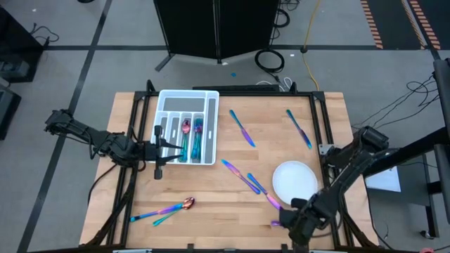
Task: Sort silverware
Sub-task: Put the iridescent fork into the white silverware tray
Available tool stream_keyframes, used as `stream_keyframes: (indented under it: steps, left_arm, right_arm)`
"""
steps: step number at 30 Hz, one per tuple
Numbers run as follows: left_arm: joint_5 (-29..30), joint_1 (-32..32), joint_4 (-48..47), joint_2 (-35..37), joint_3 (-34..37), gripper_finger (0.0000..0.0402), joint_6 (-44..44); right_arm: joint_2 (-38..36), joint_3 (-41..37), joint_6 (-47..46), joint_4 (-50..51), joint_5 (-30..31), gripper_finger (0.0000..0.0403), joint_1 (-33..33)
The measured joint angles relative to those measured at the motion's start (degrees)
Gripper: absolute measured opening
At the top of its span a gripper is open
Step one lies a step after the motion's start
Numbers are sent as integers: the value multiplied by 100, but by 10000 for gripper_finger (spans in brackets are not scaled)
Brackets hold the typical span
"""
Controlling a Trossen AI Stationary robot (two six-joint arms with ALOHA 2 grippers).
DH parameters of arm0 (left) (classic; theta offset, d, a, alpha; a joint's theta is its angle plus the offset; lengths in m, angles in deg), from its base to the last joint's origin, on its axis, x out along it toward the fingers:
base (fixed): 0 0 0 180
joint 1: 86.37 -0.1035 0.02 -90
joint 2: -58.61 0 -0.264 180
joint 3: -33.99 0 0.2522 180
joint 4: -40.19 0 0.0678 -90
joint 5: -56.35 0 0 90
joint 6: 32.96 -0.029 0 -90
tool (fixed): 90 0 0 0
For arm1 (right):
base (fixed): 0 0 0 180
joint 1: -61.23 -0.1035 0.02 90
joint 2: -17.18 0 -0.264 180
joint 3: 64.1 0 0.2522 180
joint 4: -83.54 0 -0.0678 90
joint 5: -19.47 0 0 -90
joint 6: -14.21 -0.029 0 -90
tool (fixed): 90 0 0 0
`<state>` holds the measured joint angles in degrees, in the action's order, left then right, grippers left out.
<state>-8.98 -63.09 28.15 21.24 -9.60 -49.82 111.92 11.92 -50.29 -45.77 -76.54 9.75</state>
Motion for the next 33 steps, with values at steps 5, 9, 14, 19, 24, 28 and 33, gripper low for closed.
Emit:
stream_keyframes:
  steps: [5, 9, 14, 19, 24, 28, 33]
  left_arm:
    - [0, 0, -4, 0, 0, 114, 4]
    - [0, 0, -7, 0, 0, 114, 47]
    - [0, 0, -13, 0, 0, 114, 95]
    - [0, 0, -36, 0, 0, 114, 114]
    - [0, 0, -72, 0, 0, 114, 119]
    - [0, 0, -72, 0, 0, 114, 129]
    - [0, 0, -72, 0, 0, 114, 132]
  right_arm:
    - [366, -9, 315, 126, -5, 118, -168]
    - [593, -9, 509, 276, 12, 118, -181]
    - [723, -9, 702, 416, 198, 118, -183]
    - [801, 1, 811, 555, 314, 118, -190]
    - [897, 9, 942, 555, 344, 118, -190]
    - [963, 17, 971, 554, 437, 118, -193]
    - [990, 12, 971, 575, 919, 118, -197]
